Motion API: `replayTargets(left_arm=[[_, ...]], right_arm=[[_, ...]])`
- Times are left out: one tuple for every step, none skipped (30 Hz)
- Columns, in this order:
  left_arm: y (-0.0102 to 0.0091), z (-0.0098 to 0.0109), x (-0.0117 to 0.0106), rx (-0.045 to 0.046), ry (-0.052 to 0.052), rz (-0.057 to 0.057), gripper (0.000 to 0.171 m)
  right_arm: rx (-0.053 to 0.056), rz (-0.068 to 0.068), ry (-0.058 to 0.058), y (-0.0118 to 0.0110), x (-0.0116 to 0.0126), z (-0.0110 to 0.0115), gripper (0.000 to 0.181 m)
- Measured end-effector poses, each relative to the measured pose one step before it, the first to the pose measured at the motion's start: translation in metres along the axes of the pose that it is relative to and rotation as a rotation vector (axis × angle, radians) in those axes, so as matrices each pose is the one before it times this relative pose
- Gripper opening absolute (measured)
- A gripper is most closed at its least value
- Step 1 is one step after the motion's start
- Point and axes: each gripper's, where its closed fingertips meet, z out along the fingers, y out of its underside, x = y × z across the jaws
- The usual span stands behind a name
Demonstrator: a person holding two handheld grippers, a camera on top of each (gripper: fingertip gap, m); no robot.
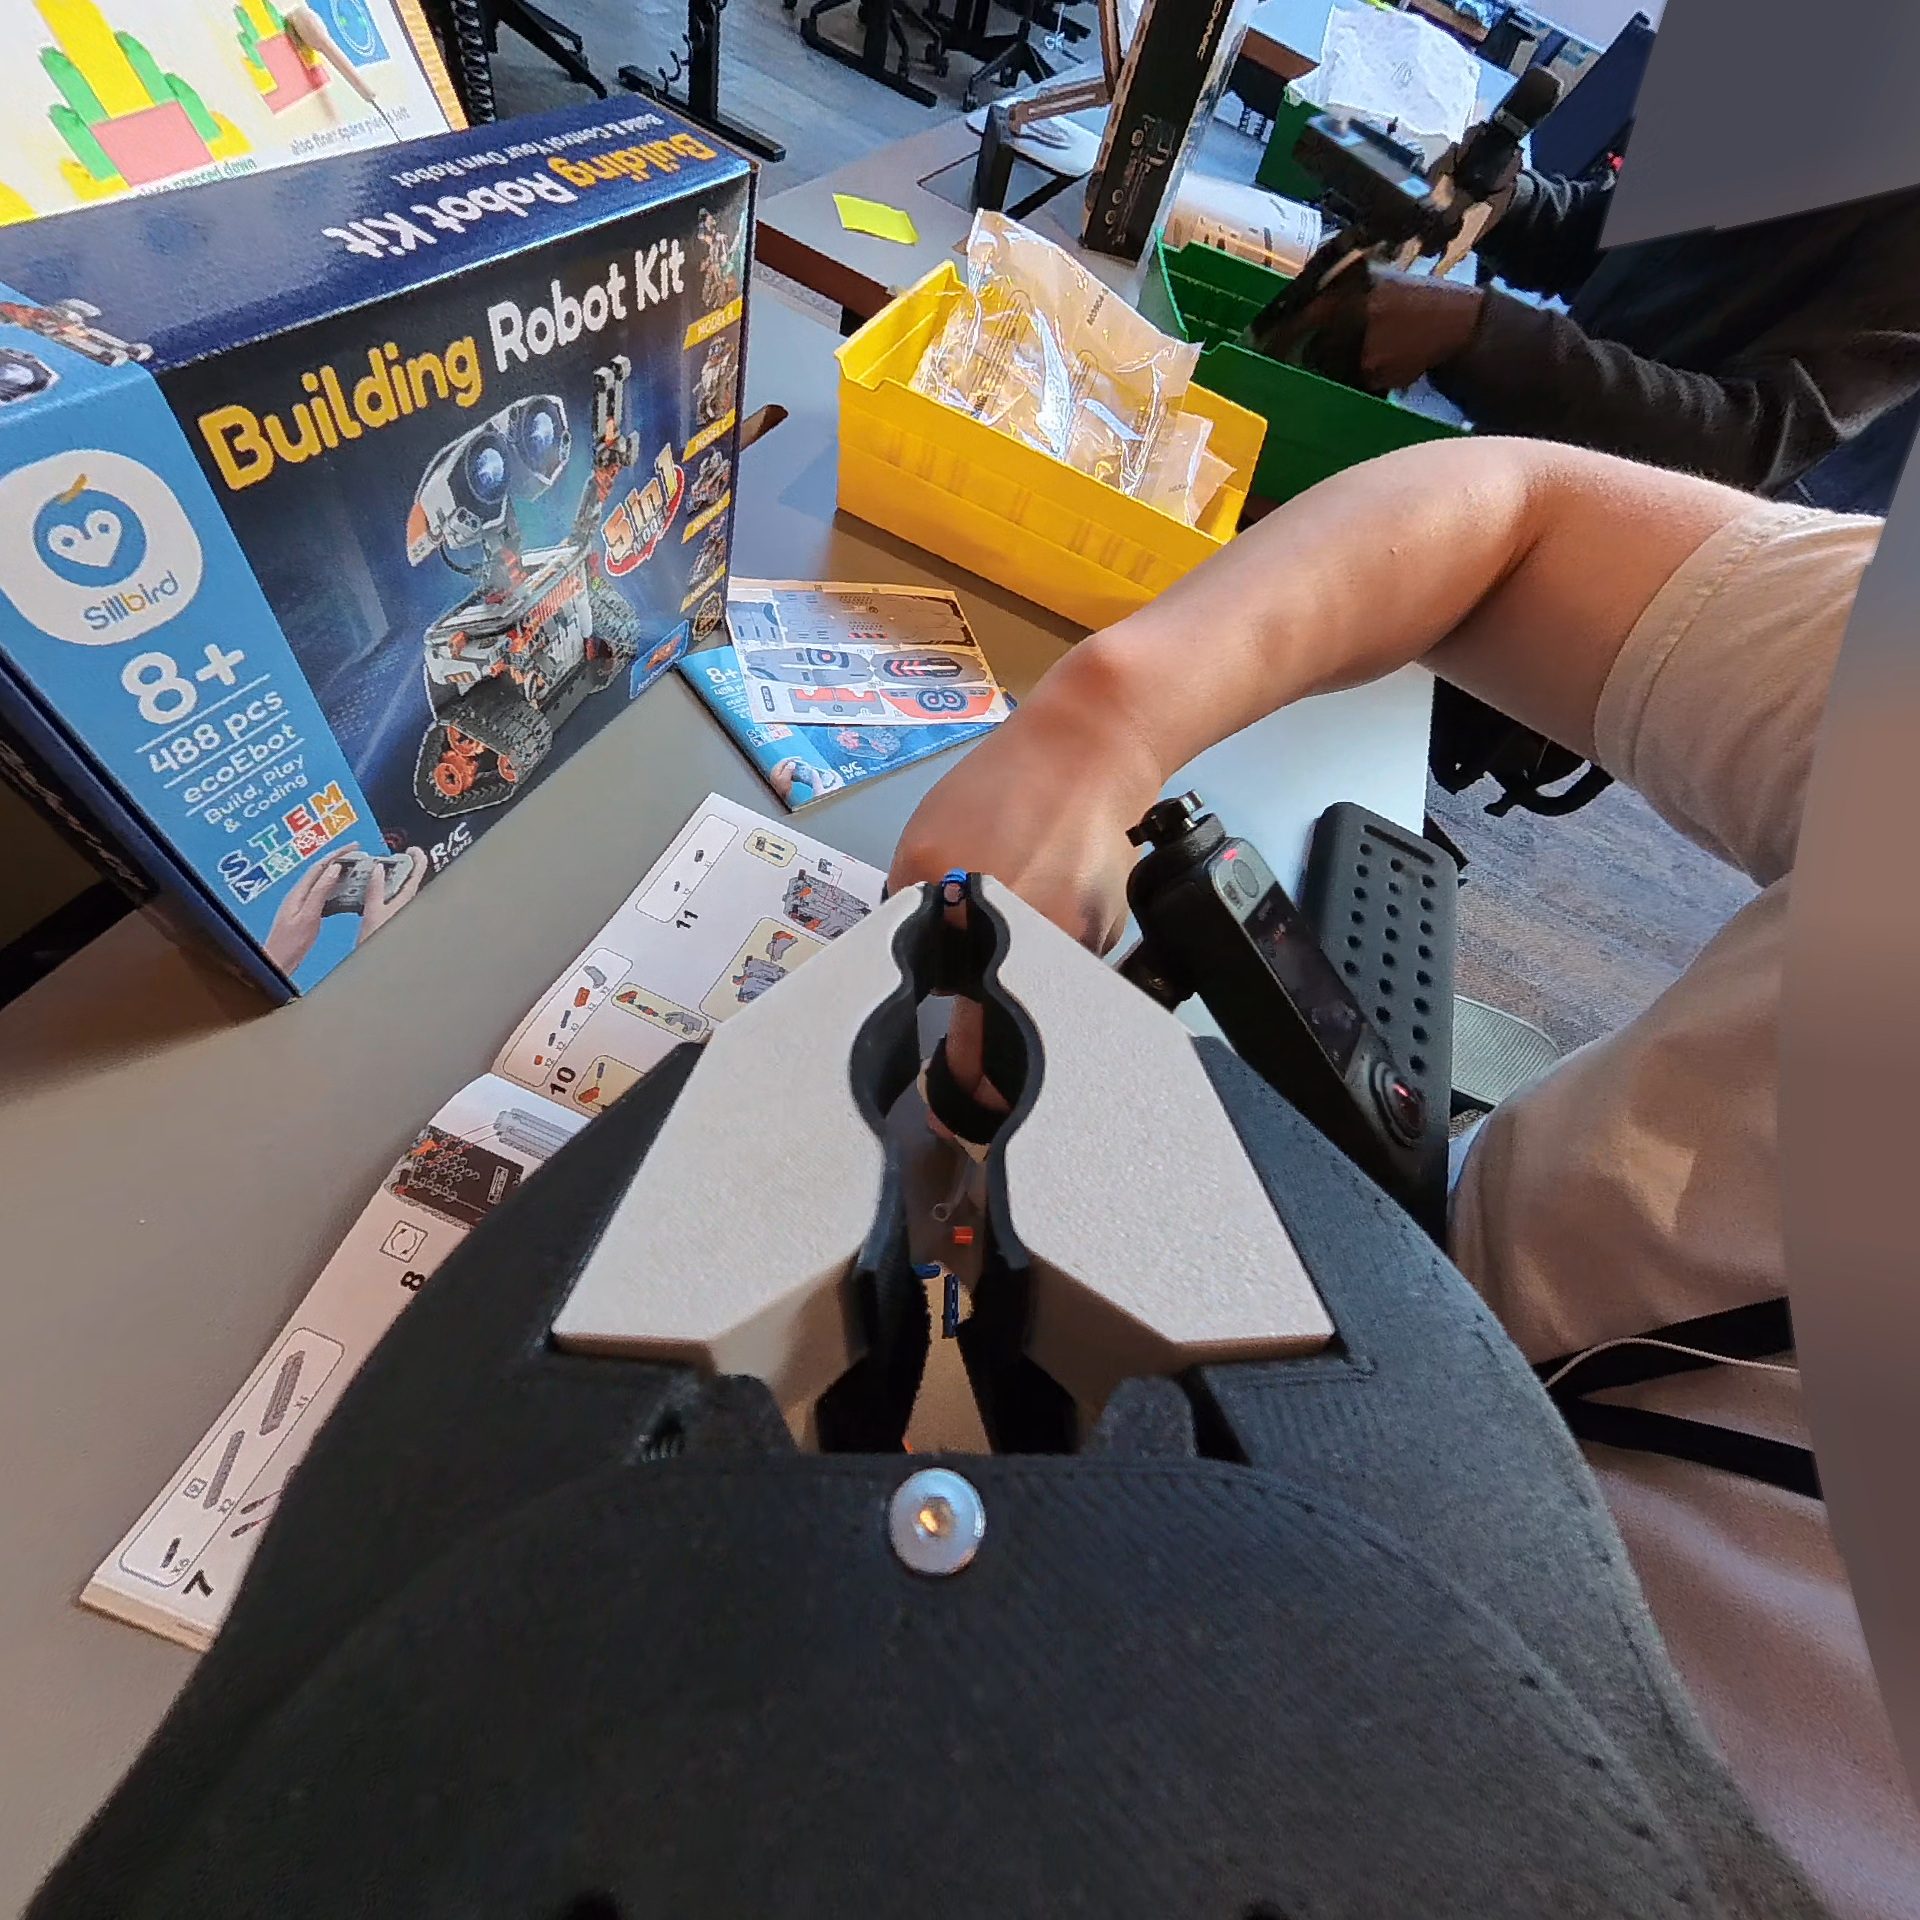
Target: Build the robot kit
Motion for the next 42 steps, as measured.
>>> replayTargets(left_arm=[[-0.00005,-0.00012,0.00031,0.00069,0.0004,0.0004,0.003],[0.00007,0.00018,0.00017,-0.00107,0.0002,0.0003,0.003],[0.00025,0.00026,-0.00006,-0.00156,0.0002,0.0002,0.003],[0.00021,0.00049,0.00009,-0.00203,0.0003,-0.0007,0.003],[0.00027,0.00053,-0.00016,-0.00233,-0.0002,-0.0011,0.003],[0.00026,0.00062,-0.00002,-0.00207,-0.0002,-0.0002,0.003],[0.00023,0.00063,0.00017,-0.00254,0.0005,0.0004,0.003],[0.00038,0.00063,0.00005,-0.00324,0.0002,-0.0001,0.003],[0.00046,0.00068,0.00011,-0.00299,0.0002,-0.0001,0.003],[0.00023,0.00055,0.00019,-0.00231,0.0008,0.0004,0.003],[0.00034,0.00044,-0.00006,-0.00215,0.0000,0.0001,0.003],[0.00027,0.00039,-0.00036,-0.00189,-0.0010,-0.0006,0.003],[0.00008,0.00025,-0.00018,-0.00058,0.0001,-0.0013,0.003],[0.00011,0.00032,-0.00017,-0.00042,0.0011,-0.0013,0.003],[0.00032,0.00007,-0.00040,-0.00140,-0.0004,-0.0015,0.003],[0.00039,0.00005,-0.00042,-0.00141,-0.0015,-0.0009,0.003],[0.00025,-0.00026,-0.00053,-0.00080,-0.0017,0.0000,0.003],[0.00020,-0.00059,-0.00052,0.00028,-0.0018,0.0000,0.003],[-0.00007,-0.00128,-0.00024,0.00216,-0.0004,0.0007,0.003],[-0.00057,-0.00215,-0.00050,0.00689,-0.0003,0.0005,0.003],[-0.00124,-0.00265,-0.00074,0.01223,-0.0006,-0.0018,0.003],[-0.00131,-0.00279,-0.00128,0.01353,-0.0012,-0.0041,0.002],[-0.00090,-0.00257,-0.00215,0.01093,-0.0046,-0.0063,0.002],[-0.00050,-0.00202,-0.00285,0.00833,-0.0086,-0.0065,0.003],[-0.00023,-0.00155,-0.00236,0.00592,-0.0053,-0.0057,0.003],[-0.00022,-0.00080,-0.00090,0.00474,0.0027,-0.0051,0.003],[-0.00016,-0.00046,-0.00006,0.00382,0.0053,-0.0061,0.003],[-0.00010,-0.00026,0.00007,0.00199,0.0027,-0.0051,0.003],[-0.00015,-0.00015,0.00071,0.00110,0.0024,0.0003,0.003],[-0.00031,-0.00020,0.00147,0.00139,0.0034,0.0046,0.003],[-0.00057,-0.00030,0.00146,0.00245,0.0025,0.0046,0.003],[-0.00096,-0.00050,0.00141,0.00458,0.0020,0.0040,0.003],[-0.00113,-0.00042,0.00132,0.00545,0.0022,0.0044,0.003],[-0.00082,-0.00027,0.00086,0.00408,0.0008,0.0033,0.003],[-0.00093,0.00008,0.00021,0.00449,-0.0009,0.0026,0.003],[-0.00146,0.00049,-0.00004,0.00853,-0.0006,0.0006,0.003],[-0.00168,0.00104,-0.00033,0.01028,0.0009,-0.0039,0.003],[-0.00139,0.00190,-0.00043,0.00914,0.0022,-0.0079,0.002],[-0.00062,0.00269,-0.00082,0.00516,0.0025,-0.0097,0.002],[-0.00035,0.00333,-0.00117,0.00220,0.0021,-0.0077,0.002],[0.00005,0.00360,-0.00141,-0.00125,0.0019,-0.0048,0.002],[0.00017,0.00384,-0.00142,-0.00154,0.0029,-0.0041,0.002]], right_arm=[[0.0034,0.0061,-0.0014,0.00059,0.00008,0.00116,0.012],[0.0052,0.0053,-0.0036,0.00008,-0.00031,0.00096,0.012],[0.0054,0.0053,-0.0064,-0.00022,-0.00104,0.00090,0.012],[0.0003,0.0068,-0.0065,0.00026,-0.00115,0.00088,0.012],[0.0006,0.0043,-0.0039,0.00049,-0.00088,0.00069,0.012],[0.0046,0.0020,0.0026,0.00023,0.00008,0.00039,0.012],[0.0072,0.0040,0.0027,-0.00038,0.00021,0.00045,0.012],[0.0068,0.0081,-0.0004,-0.00054,-0.00012,0.00034,0.012],[0.0058,0.0076,0.0009,-0.00079,0.00018,0.00013,0.012],[0.0063,0.0060,0.0030,-0.00100,0.00043,0.00004,0.013],[0.0016,0.0079,0.0032,-0.00045,0.00049,0.00009,0.014],[-0.0009,0.0080,-0.0025,0.00013,-0.00031,-0.00002,0.014],[0.0018,0.0101,-0.0023,-0.00001,-0.00026,0.00007,0.014],[0.0018,0.0178,-0.0086,-0.00003,-0.00107,0.00042,0.010],[0.0014,0.0290,-0.0097,0.00023,-0.00091,0.00049,0.006],[0.0091,0.0327,-0.0043,-0.00055,-0.00008,0.00008,0.006],[0.0017,0.0362,0.0022,0.00102,0.00042,-0.00018,0.006],[-0.0033,0.0481,0.0109,0.00167,0.00078,-0.00023,0.006],[0.0041,0.0655,0.0136,0.00018,-0.00013,-0.00027,0.006],[0.0219,0.0764,0.0109,-0.00224,-0.00161,-0.00088,0.006],[0.0361,0.0778,0.0267,-0.00371,-0.00001,-0.00236,0.006],[0.0464,0.0771,0.0484,-0.00443,0.00313,-0.00416,0.006],[0.0584,0.0753,0.0381,-0.00554,0.00172,-0.00607,0.006],[0.0636,0.0766,0.0474,-0.00587,0.00431,-0.00791,0.006],[0.0658,0.0801,0.0661,-0.00607,0.00882,-0.00946,0.006],[0.0704,0.0765,0.0537,-0.00692,0.00858,-0.01014,0.006],[0.0690,0.0728,0.0467,-0.00707,0.00887,-0.00995,0.006],[0.0547,0.0635,0.0486,-0.00538,0.01010,-0.00942,0.006],[0.0388,0.0467,0.0369,-0.00408,0.00921,-0.00900,0.006],[0.0306,0.0387,0.0365,-0.00450,0.00992,-0.00880,0.006],[0.0296,0.0405,0.0452,-0.00608,0.01228,-0.00903,0.006],[0.0315,0.0435,0.0361,-0.00846,0.01196,-0.00916,0.007],[0.0372,0.0531,0.0258,-0.01110,0.01100,-0.00885,0.006],[0.0496,0.0577,0.0282,-0.01417,0.01150,-0.00838,0.007],[0.0587,0.0549,0.0271,-0.01580,0.01049,-0.00753,0.007],[0.0625,0.0421,0.0252,-0.01613,0.00883,-0.00682,0.007],[0.0687,0.0275,0.0470,-0.01619,0.00975,-0.00655,0.007],[0.0617,0.0081,0.0309,-0.01411,0.00543,-0.00616,0.007],[0.0501,-0.0044,0.0185,-0.01142,0.00224,-0.00529,0.007],[0.0389,-0.0066,0.0244,-0.00853,0.00291,-0.00334,0.007],[0.0046,-0.0047,0.0097,-0.00273,0.00136,-0.00123,0.007],[-0.0309,-0.0059,0.0038,0.00347,0.00128,-0.00056,0.007]])
